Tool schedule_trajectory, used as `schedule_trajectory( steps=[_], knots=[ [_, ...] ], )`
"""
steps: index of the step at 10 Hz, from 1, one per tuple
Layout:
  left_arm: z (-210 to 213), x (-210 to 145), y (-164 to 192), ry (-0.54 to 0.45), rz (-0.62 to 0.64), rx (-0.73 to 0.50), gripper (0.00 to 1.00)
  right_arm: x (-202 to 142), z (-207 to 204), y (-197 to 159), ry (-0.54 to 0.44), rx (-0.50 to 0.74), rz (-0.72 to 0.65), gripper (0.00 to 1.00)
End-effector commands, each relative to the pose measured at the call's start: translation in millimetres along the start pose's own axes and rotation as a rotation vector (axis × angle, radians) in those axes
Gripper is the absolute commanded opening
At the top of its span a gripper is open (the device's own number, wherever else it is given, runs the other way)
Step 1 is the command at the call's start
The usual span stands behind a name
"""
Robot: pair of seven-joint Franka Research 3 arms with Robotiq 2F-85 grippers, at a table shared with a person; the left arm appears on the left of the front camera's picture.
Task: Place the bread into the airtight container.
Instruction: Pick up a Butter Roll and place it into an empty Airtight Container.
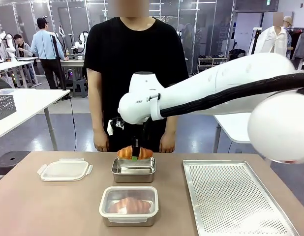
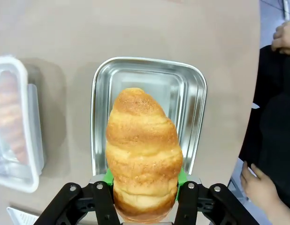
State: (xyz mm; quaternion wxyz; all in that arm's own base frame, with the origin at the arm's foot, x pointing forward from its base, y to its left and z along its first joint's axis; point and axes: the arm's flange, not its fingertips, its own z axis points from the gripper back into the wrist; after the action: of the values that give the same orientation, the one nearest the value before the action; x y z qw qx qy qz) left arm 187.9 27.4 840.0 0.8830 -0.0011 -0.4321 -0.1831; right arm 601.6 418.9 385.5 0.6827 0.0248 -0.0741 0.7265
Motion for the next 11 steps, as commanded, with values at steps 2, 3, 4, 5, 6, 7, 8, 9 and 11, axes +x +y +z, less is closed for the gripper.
schedule_trajectory(
  steps=[2, 3, 4, 5, 6, 7, 8, 9, 11],
  knots=[
    [0.3, 0.5, 0.5, 0.0, 0.0, 0.001, 1.0, 15.8, -16.4, -17.1, 0.063, 0.021, -0.032, 0.62],
    [0.3, 0.5, 0.5, 0.0, 0.0, 0.001, 1.0, 16.7, -24.9, -20.4, 0.07, 0.033, -0.036, 0.62],
    [0.3, 0.5, 0.5, 0.0, 0.0, 0.001, 1.0, 18.2, -34.8, -23.8, 0.084, 0.048, -0.037, 0.62],
    [0.3, 0.5, 0.5, 0.0, 0.0, 0.001, 1.0, 18.1, -41.2, -26.6, 0.084, 0.057, -0.049, 0.6],
    [0.3, 0.5, 0.5, 0.0, 0.0, 0.001, 1.0, 17.2, -43.4, -26.2, 0.089, 0.067, -0.053, 0.64],
    [0.3, 0.5, 0.5, 0.0, 0.0, 0.001, 1.0, 17.2, -43.6, -24.9, 0.089, 0.064, -0.052, 0.75],
    [0.3, 0.5, 0.5, 0.0, 0.0, 0.001, 1.0, 17.3, -43.4, -24.1, 0.085, 0.064, -0.058, 0.8],
    [0.3, 0.5, 0.5, 0.0, 0.0, 0.001, 1.0, 18.2, -41.3, -21.3, 0.09, 0.056, -0.06, 0.9],
    [0.3, 0.5, 0.5, 0.0, 0.0, 0.001, 1.0, 16.4, -33.8, -19.7, 0.09, 0.047, -0.064, 1.0]
  ],
)
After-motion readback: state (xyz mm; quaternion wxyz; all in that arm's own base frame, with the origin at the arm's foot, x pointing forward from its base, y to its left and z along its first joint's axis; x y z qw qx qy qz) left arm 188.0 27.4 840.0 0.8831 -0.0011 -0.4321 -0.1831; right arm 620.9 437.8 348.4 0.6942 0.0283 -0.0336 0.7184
